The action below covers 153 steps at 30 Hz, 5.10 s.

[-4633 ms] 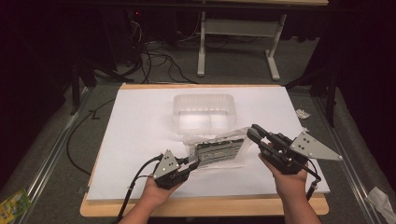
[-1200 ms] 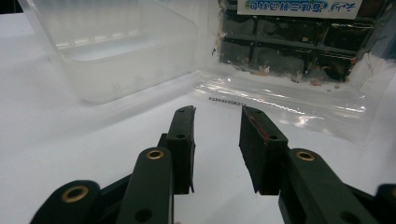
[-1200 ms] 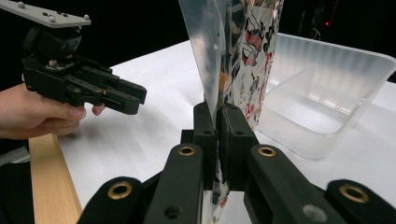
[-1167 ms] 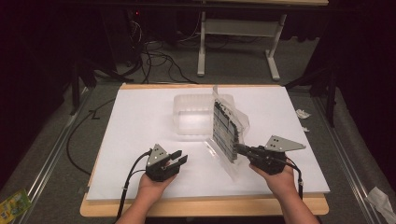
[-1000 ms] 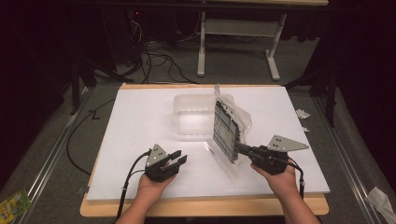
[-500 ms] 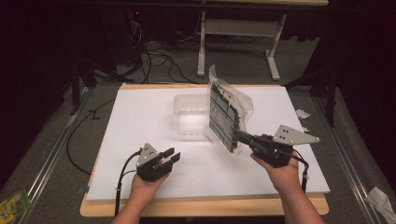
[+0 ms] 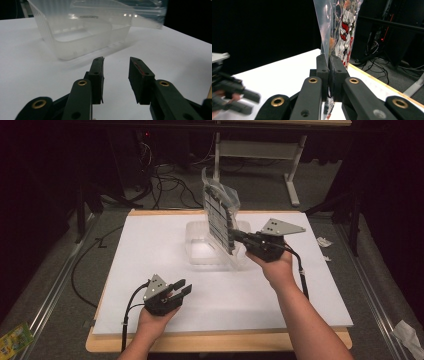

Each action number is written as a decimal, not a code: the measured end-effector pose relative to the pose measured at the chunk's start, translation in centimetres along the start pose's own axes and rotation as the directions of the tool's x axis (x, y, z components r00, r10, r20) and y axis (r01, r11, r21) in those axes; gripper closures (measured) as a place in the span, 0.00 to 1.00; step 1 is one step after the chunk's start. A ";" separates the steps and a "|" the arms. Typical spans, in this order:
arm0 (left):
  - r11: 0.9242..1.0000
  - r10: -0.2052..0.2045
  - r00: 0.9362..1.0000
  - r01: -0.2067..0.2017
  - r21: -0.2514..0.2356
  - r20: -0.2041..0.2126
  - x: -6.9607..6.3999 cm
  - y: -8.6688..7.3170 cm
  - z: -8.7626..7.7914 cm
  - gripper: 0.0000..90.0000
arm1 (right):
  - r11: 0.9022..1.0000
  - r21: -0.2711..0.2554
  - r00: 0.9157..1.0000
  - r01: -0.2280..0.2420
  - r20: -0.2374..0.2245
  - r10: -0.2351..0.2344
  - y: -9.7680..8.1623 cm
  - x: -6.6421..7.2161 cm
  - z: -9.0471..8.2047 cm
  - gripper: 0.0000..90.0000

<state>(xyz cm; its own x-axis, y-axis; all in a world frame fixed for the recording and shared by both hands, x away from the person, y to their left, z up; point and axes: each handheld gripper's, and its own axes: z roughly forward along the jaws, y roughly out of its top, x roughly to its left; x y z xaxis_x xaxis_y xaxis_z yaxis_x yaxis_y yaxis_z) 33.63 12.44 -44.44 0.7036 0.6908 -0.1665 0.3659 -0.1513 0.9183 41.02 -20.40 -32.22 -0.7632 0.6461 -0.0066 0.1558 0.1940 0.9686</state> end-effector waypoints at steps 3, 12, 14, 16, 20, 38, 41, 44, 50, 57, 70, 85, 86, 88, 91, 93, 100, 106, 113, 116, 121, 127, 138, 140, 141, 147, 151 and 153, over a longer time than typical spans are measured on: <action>1.000 -0.008 1.000 0.008 -0.003 -0.001 0.0 0.0 0.0 0.73 | 1.000 0.011 1.000 0.000 -0.001 0.000 0.1 -0.6 2.1 0.99; 1.000 -0.016 1.000 0.016 -0.008 -0.003 0.4 -0.1 -0.2 0.73 | 0.998 0.064 1.000 0.017 -0.007 -0.017 -0.1 -2.2 7.3 0.99; 1.000 -0.020 1.000 0.020 -0.009 -0.002 0.5 -0.1 -0.2 0.73 | 0.996 0.081 1.000 0.025 -0.007 -0.024 -0.4 -2.5 7.9 0.98; 1.000 -0.020 1.000 0.020 -0.009 0.001 0.4 -0.1 -0.2 0.73 | 0.994 0.104 1.000 0.024 -0.001 -0.024 -0.9 -2.8 8.5 0.98; 1.000 -0.027 1.000 0.027 -0.011 0.010 0.3 -0.1 -0.2 0.74 | 0.990 0.137 0.999 0.024 0.021 -0.027 -1.7 -3.1 9.0 0.98; 0.999 -0.034 0.999 0.034 -0.003 0.027 -0.1 -0.1 0.0 0.74 | 0.993 0.113 0.999 -0.026 0.036 0.022 -5.1 -3.6 8.1 0.97; 0.999 -0.034 0.999 0.034 -0.001 0.028 -0.1 -0.1 0.0 0.74 | 0.993 0.113 0.999 -0.021 0.036 0.017 -5.2 -3.5 8.1 0.97; 0.999 -0.039 0.999 0.039 -0.006 0.030 -0.1 -0.1 0.0 0.74 | 0.995 0.097 0.999 -0.029 0.037 0.026 -5.5 -3.4 8.2 0.97; 0.999 -0.038 0.999 0.038 -0.005 0.034 -0.2 -0.1 -0.1 0.74 | 0.994 0.084 0.996 -0.070 0.055 0.066 -5.9 -3.5 7.9 0.97; 0.999 -0.039 0.999 0.039 -0.005 0.035 -0.1 -0.1 -0.1 0.74 | 0.990 0.099 0.992 -0.105 0.078 0.098 -6.3 -3.7 7.8 0.99; 0.999 -0.040 0.998 0.040 -0.002 0.040 -0.1 -0.1 0.0 0.74 | 0.984 0.143 0.991 -0.104 0.098 0.090 -5.8 -3.1 8.7 0.82; 0.999 -0.042 0.998 0.042 0.001 0.041 0.2 -0.1 -0.1 0.72 | 0.979 0.144 0.980 -0.145 0.157 0.122 -5.1 -2.0 9.3 0.21; 0.999 -0.042 0.998 0.042 0.001 0.041 0.2 -0.1 -0.1 0.71 | 0.978 0.148 0.979 -0.147 0.163 0.122 -5.1 -1.9 9.3 0.19; 0.999 -0.041 0.998 0.041 0.003 0.039 0.2 -0.1 -0.1 0.68 | 0.976 0.158 0.979 -0.151 0.164 0.125 -5.0 -1.9 9.0 0.17; 0.999 -0.038 0.999 0.038 0.001 0.028 0.1 -0.1 0.0 0.64 | 0.975 0.159 0.978 -0.153 0.169 0.125 -4.8 -1.8 8.4 0.17; 1.000 -0.027 1.000 0.027 0.004 0.015 0.1 0.0 0.0 0.62 | 0.975 0.166 0.977 -0.146 0.179 0.116 -4.5 -1.7 7.6 0.16; 1.000 -0.007 1.000 0.007 0.005 -0.028 0.3 0.0 -0.2 0.56 | 0.978 0.150 0.976 -0.148 0.180 0.120 -4.3 -1.6 5.6 0.14; 1.000 0.010 0.997 -0.010 0.009 -0.071 0.5 0.1 -0.4 0.48 | 0.977 0.143 0.971 -0.158 0.199 0.128 -4.4 -1.7 3.5 0.09; 0.998 0.060 0.982 -0.054 0.041 -0.181 0.9 0.2 -0.7 0.42 | 0.976 0.143 0.967 -0.165 0.220 0.131 -5.3 -1.9 -0.2 0.06; 0.997 0.061 0.976 -0.049 0.060 -0.210 1.3 0.2 -0.8 0.41 | 0.977 0.139 0.966 -0.164 0.224 0.130 -5.6 -2.0 -1.2 0.05; 0.997 0.063 0.971 -0.050 0.066 -0.229 1.7 0.2 -1.3 0.39 | 0.975 0.140 0.959 -0.173 0.251 0.134 -6.6 -2.0 -4.1 0.03; 0.991 0.086 0.967 -0.059 0.116 -0.238 2.4 -0.2 -2.3 0.37 | 0.973 0.147 0.943 -0.180 0.306 0.129 -9.0 -1.6 -9.7 0.01; 0.997 -0.002 0.971 0.021 0.080 -0.237 3.9 -1.9 -6.6 0.27 | 0.960 0.097 0.887 -0.263 0.415 0.201 -15.2 -0.9 -18.4 0.01; 0.997 -0.031 0.970 0.046 0.057 -0.239 4.2 -1.7 -6.5 0.26 | 0.947 0.140 0.883 -0.290 0.420 0.208 -16.6 -1.2 -18.0 0.02; 0.996 -0.030 0.969 0.049 0.069 -0.246 4.3 -1.8 -6.0 0.27 | 0.931 0.165 0.883 -0.326 0.405 0.237 -17.4 -1.6 -17.3 0.01; 0.992 0.028 0.972 0.003 0.128 -0.233 3.7 -1.9 -4.8 0.26 | 0.934 0.191 0.896 -0.301 0.393 0.208 -17.3 -1.4 -16.4 0.01; 0.993 0.036 0.975 -0.010 0.116 -0.220 3.5 -1.8 -4.8 0.26 | 0.938 0.187 0.897 -0.291 0.394 0.199 -17.2 -1.0 -16.5 0.01; 0.993 0.034 0.974 -0.007 0.122 -0.223 3.6 -1.8 -4.8 0.26 | 0.940 0.181 0.896 -0.289 0.396 0.199 -17.2 -1.0 -16.5 0.01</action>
<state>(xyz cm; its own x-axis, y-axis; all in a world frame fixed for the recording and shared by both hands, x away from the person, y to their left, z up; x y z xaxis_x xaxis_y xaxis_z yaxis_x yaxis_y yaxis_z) 32.58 18.57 -44.99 0.5624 0.8253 -0.0506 0.4321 -0.2412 0.8690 28.77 -36.60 -44.73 -0.4048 0.9101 0.0881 0.4802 0.1296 0.8675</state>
